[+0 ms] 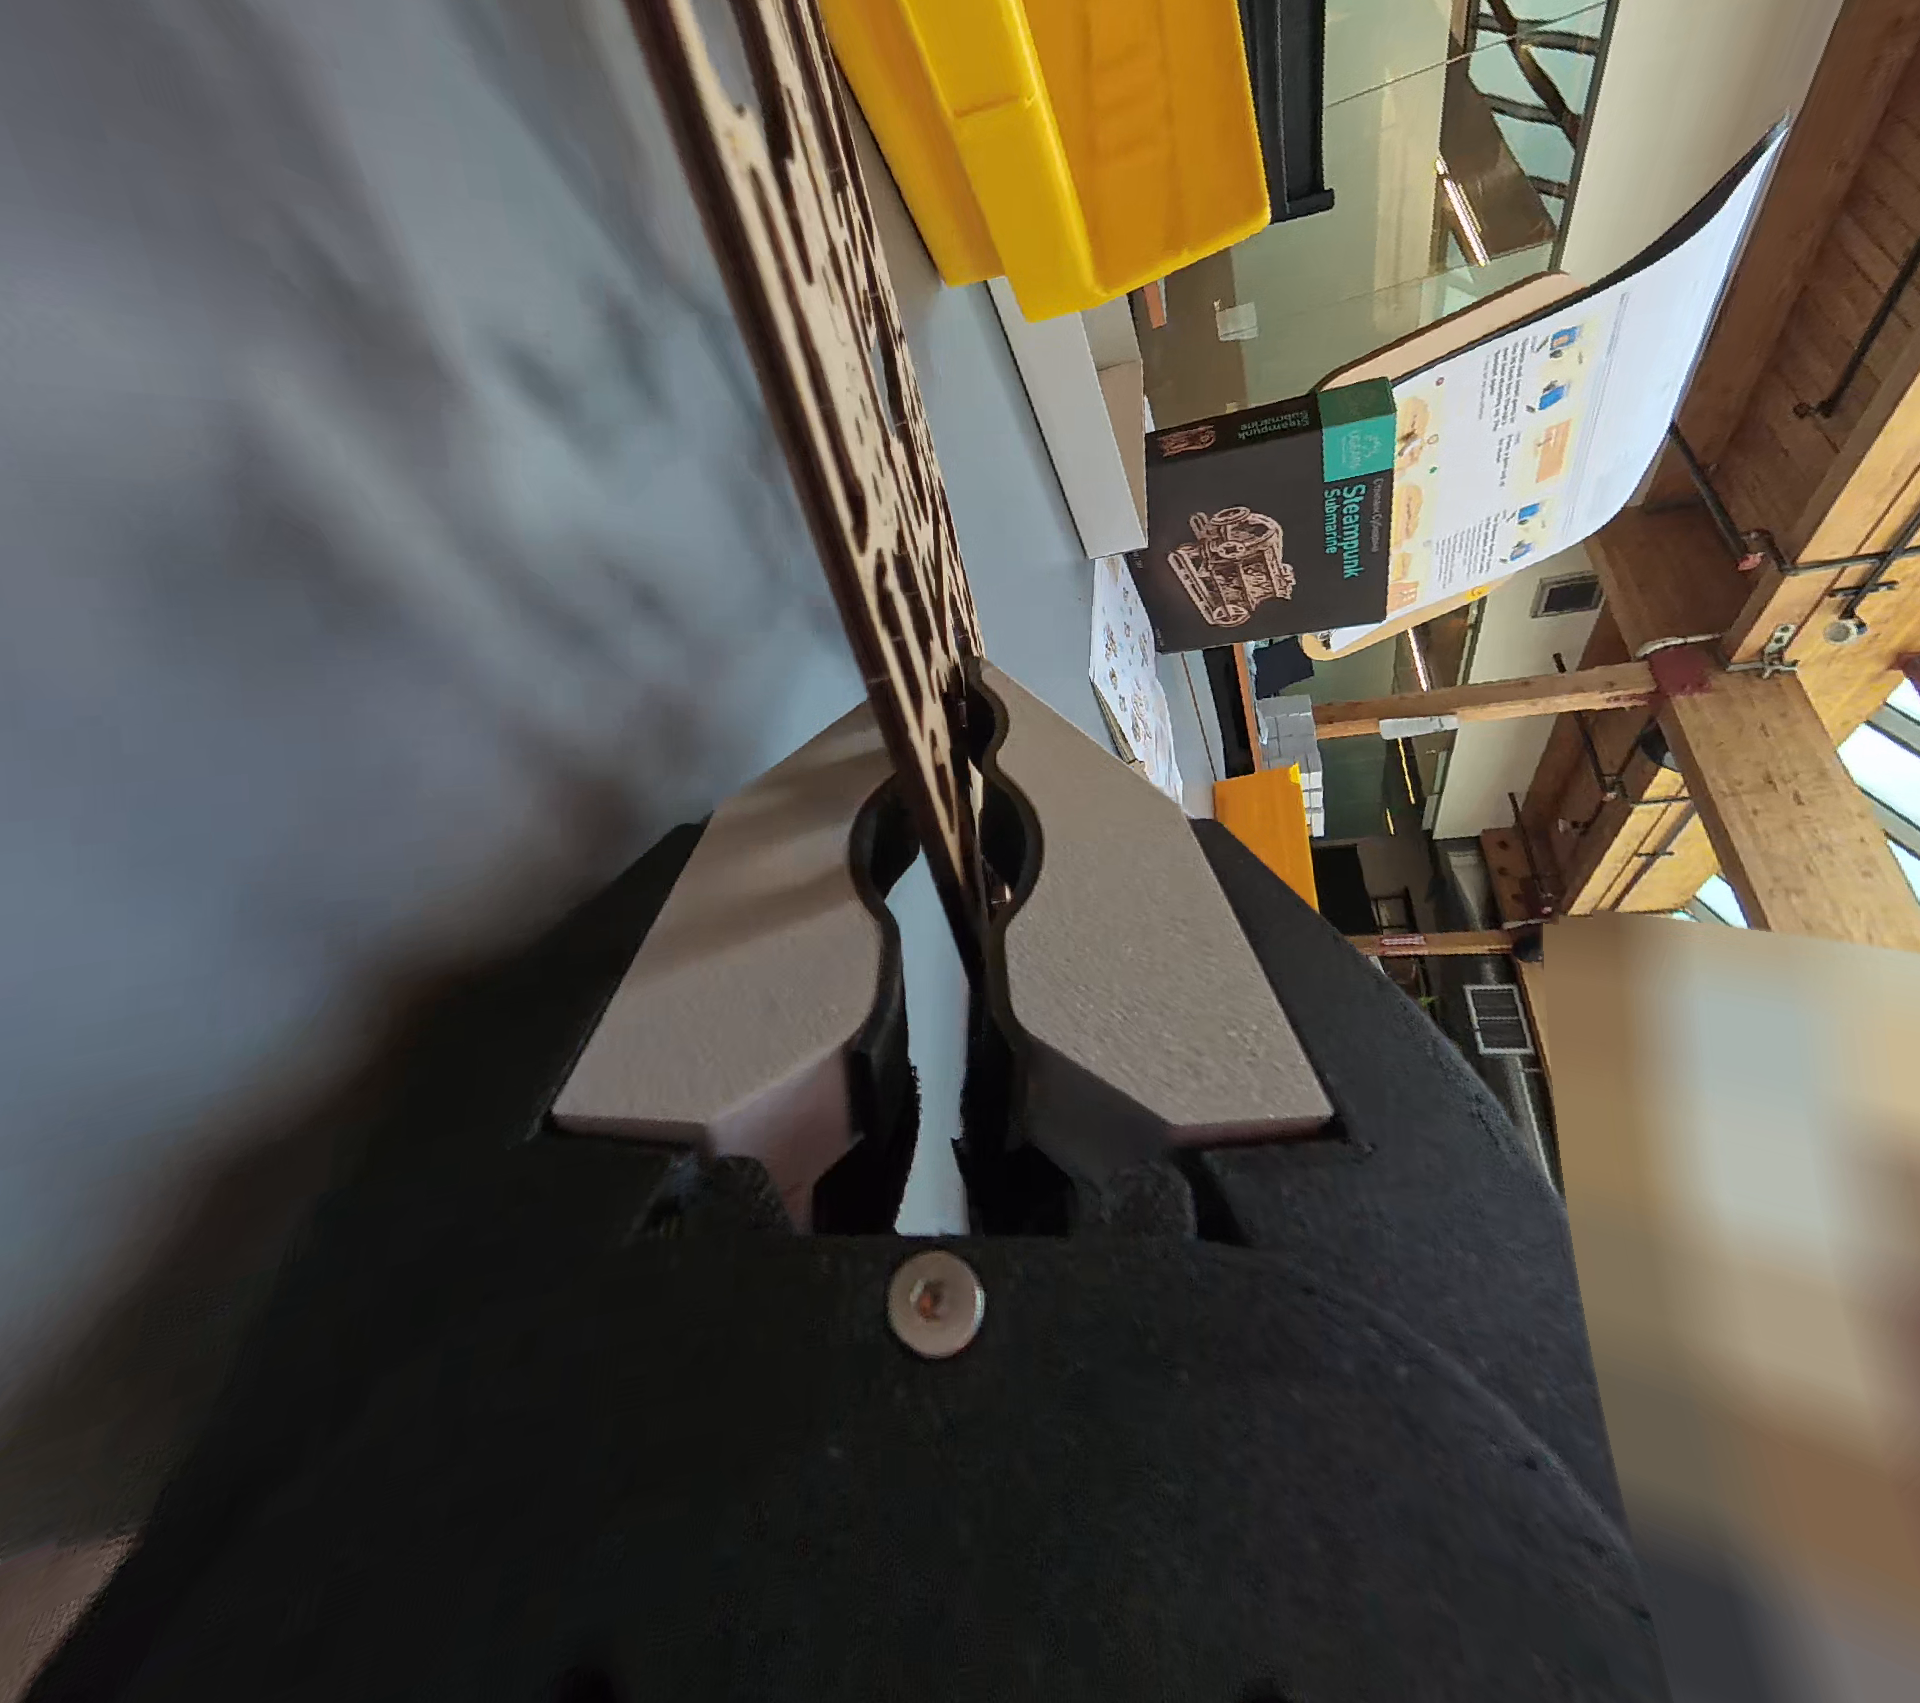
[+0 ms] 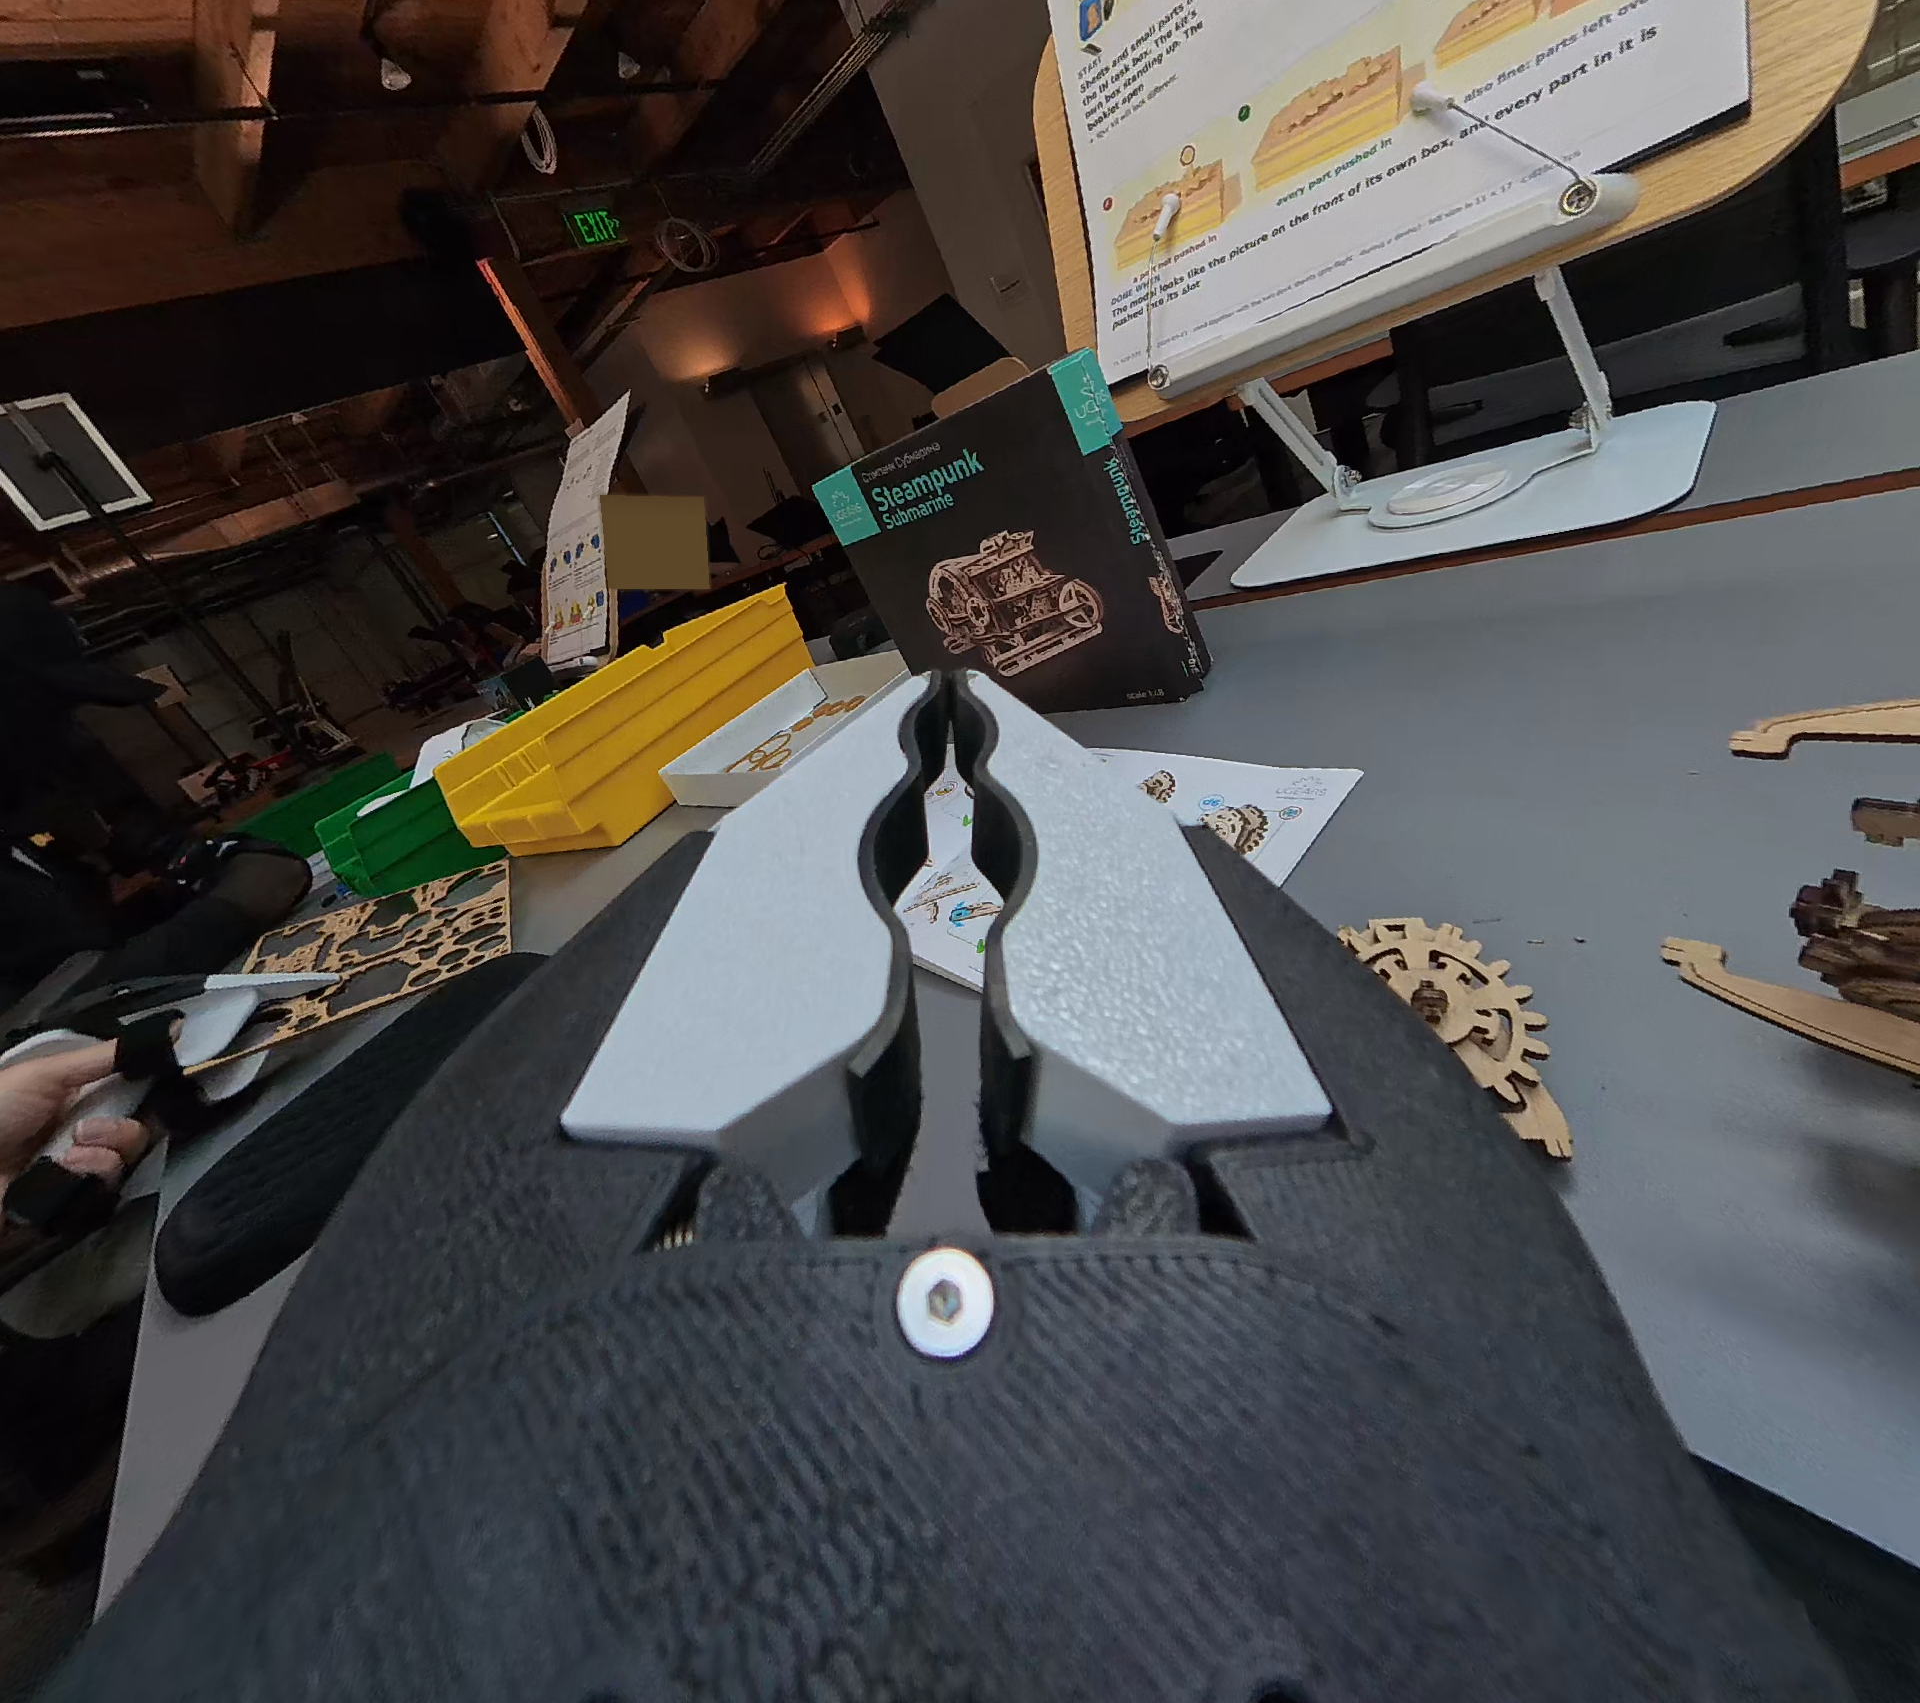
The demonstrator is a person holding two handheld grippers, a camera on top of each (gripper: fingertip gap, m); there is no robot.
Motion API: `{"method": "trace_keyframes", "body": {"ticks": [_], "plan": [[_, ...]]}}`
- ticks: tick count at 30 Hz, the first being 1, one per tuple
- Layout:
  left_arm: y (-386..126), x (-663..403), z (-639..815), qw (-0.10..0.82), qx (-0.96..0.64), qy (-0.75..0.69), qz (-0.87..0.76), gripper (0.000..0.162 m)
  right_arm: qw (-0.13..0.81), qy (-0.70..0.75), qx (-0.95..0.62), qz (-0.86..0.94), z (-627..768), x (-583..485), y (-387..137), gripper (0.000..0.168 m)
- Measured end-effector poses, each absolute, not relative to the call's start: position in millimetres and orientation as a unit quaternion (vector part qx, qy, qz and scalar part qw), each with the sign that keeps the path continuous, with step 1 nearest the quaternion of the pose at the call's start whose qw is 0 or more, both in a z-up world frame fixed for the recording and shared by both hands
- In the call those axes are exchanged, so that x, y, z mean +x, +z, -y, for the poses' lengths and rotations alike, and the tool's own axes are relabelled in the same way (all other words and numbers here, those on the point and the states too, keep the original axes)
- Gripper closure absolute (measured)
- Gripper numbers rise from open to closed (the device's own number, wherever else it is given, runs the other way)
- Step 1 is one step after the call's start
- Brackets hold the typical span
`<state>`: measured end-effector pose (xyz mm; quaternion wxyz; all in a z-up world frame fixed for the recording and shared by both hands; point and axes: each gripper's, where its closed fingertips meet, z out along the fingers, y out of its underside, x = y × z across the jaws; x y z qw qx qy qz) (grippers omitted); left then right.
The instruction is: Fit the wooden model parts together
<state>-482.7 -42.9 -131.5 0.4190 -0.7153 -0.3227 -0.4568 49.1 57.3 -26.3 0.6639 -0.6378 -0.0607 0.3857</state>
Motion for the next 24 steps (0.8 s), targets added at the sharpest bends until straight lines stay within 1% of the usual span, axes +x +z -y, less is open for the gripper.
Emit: {"method": "trace_keyframes", "body": {"ticks": [2,4,5,7,10,11,13,17,18,23,24], "plan": [[-133,-486,41,0.407,-0.716,-0.458,0.334,0.157,0.671,0.384,-0.631,0.058,-56,52,-23,0.168],[-138,-489,41,0.389,-0.729,-0.443,0.347,0.125,0.676,0.384,-0.626,0.056,-55,55,-20,0.168],[-139,-489,41,0.379,-0.734,-0.440,0.351,0.121,0.677,0.385,-0.625,0.055,-54,55,-19,0.168],[-135,-488,41,0.365,-0.737,-0.444,0.355,0.109,0.676,0.390,-0.623,0.055,-54,55,-19,0.168],[-136,-489,45,0.331,-0.782,-0.395,0.349,0.106,0.676,0.396,-0.619,0.055,-52,55,-17,0.168],[-137,-489,48,0.313,-0.804,-0.373,0.342,0.102,0.678,0.396,-0.616,0.055,-51,56,-16,0.168],[-136,-491,53,0.277,-0.838,-0.328,0.337,0.088,0.682,0.398,-0.611,0.054,-50,57,-13,0.168],[-145,-511,71,0.188,-0.906,-0.178,0.334,0.078,0.685,0.408,-0.601,0.051,-46,59,-8,0.168],[-145,-518,75,0.175,-0.915,-0.140,0.336,0.080,0.686,0.409,-0.599,0.051,-45,59,-7,0.168],[-130,-556,90,0.148,-0.930,0.081,0.327,0.079,0.689,0.408,-0.597,0.057,-43,57,-5,0.168],[-121,-557,88,0.157,-0.930,0.115,0.312,0.079,0.688,0.407,-0.598,0.060,-43,56,-6,0.168]]}}
